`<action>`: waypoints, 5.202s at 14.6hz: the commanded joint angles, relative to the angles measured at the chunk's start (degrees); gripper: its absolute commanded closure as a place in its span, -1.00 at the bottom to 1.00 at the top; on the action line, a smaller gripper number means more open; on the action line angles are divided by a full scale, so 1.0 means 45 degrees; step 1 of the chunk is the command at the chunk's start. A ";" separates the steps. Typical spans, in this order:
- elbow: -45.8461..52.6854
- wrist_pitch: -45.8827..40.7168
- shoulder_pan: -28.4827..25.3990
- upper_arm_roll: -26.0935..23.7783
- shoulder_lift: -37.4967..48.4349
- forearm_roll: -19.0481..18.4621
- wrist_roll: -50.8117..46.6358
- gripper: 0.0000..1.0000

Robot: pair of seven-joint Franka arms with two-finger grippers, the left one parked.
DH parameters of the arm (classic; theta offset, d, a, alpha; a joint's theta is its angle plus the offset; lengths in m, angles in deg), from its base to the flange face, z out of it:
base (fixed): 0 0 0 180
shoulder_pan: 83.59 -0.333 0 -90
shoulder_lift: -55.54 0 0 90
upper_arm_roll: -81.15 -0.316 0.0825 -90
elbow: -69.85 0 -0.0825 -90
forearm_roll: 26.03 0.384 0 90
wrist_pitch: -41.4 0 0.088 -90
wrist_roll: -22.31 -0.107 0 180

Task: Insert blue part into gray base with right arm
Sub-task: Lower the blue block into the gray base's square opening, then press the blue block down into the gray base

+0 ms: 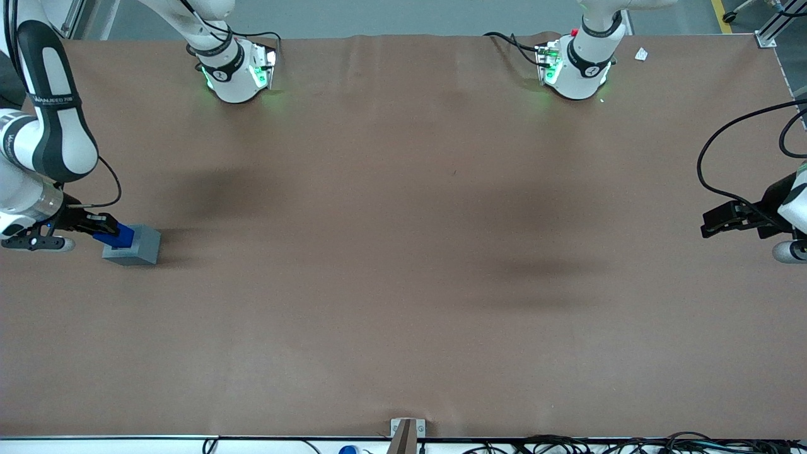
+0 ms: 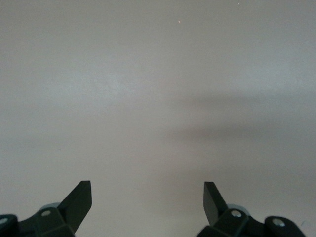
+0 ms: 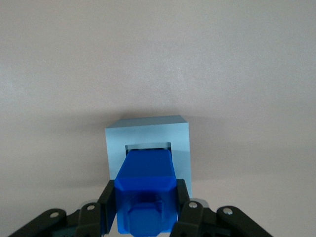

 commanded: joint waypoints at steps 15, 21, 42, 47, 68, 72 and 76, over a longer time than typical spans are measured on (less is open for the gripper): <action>-0.0377 0.0255 0.0284 -0.0248 -0.0227 0.0290 0.0108 0.61; -0.0454 0.0236 0.0226 -0.0267 -0.0227 0.0290 0.0108 0.61; -0.0474 0.0607 0.0304 -0.0267 -0.0481 0.0290 0.0460 0.62; -0.0455 0.0743 0.0304 -0.0267 -0.0558 0.0290 0.0460 0.63; -0.0357 0.1212 0.0265 -0.0287 -0.0598 0.0310 0.0499 0.95; -0.0338 0.1232 0.0246 -0.0306 -0.0579 0.0310 0.0499 0.96; -0.0338 0.1232 0.0226 -0.0306 -0.0520 0.0310 0.0499 0.97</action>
